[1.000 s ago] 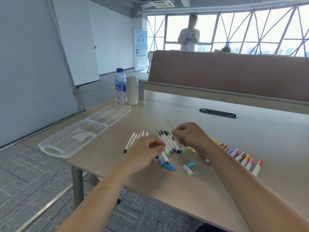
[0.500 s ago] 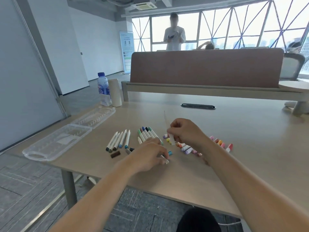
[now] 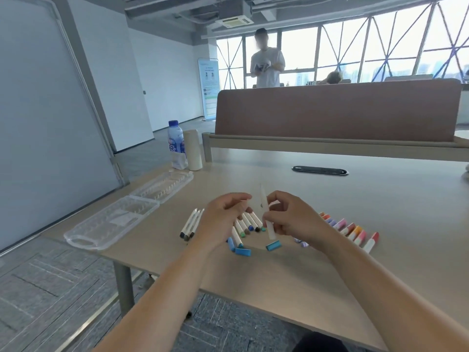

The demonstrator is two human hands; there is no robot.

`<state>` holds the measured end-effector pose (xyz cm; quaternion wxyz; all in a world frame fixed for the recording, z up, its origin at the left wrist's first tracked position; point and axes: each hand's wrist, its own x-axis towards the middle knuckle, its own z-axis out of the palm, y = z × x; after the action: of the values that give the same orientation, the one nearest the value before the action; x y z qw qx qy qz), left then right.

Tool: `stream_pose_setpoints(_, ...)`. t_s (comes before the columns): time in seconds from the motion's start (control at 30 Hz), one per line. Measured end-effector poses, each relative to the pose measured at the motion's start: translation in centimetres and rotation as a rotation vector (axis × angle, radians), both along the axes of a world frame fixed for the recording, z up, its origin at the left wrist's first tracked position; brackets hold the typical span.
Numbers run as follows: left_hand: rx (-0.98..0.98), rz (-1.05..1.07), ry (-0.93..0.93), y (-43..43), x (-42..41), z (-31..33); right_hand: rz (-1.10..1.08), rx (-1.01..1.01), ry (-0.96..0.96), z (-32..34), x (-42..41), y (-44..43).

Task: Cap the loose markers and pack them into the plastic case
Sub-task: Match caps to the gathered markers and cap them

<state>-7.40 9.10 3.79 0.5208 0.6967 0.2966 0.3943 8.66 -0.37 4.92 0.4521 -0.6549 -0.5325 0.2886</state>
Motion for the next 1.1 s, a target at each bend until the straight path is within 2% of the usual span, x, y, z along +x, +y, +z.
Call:
stream_pose_setpoints(0.2,-0.238,0.008,-0.196,1.7,-1.2,0.1,0.058,-0.03,-0.012,-0.2,-1.2,0.8)
stream_pose_setpoints(0.37,-0.307,0.03,-0.234,2.2,-2.0,-0.1,0.098,-0.07,-0.07,-0.4,-2.2,1.3)
stream_pose_setpoints(0.63,-0.033,0.072,-0.008,2.2,-3.0,0.9,0.099,-0.095,-0.162,-0.3,-2.9,2.1)
stream_pose_setpoints(1.1,0.096,0.07,0.065,2.3,-3.5,0.9,0.127,-0.127,-0.207,-0.1,-3.5,2.0)
